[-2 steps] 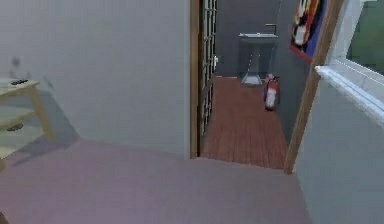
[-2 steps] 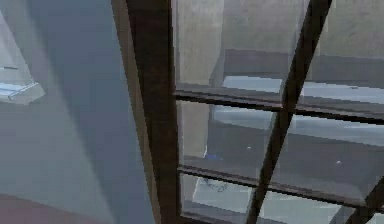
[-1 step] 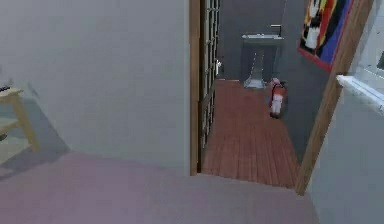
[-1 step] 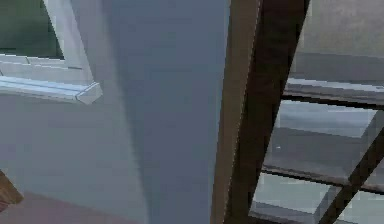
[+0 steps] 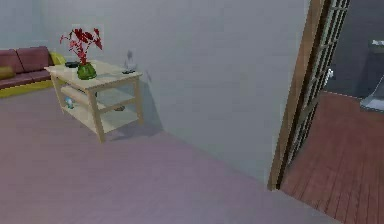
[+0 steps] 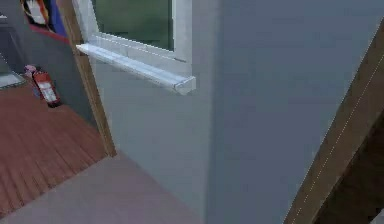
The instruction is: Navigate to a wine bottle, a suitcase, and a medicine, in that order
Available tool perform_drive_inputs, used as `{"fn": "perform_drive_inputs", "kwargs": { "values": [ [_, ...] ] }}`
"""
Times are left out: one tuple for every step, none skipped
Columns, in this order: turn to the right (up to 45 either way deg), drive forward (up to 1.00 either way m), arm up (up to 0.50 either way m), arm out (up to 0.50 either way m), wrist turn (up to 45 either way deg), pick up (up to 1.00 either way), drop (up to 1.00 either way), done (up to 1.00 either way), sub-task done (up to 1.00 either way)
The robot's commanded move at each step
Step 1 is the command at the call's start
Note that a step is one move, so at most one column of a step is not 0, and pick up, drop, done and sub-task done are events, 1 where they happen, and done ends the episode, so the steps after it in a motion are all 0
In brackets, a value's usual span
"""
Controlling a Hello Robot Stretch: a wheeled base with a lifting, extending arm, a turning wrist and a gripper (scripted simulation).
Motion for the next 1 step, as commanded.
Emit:
{"fn": "perform_drive_inputs", "kwargs": {
  "values": [
    [0.0, 0.40, 0.00, 0.00, 0.0, 0.00, 0.00, 0.00, 0.00]
  ]
}}
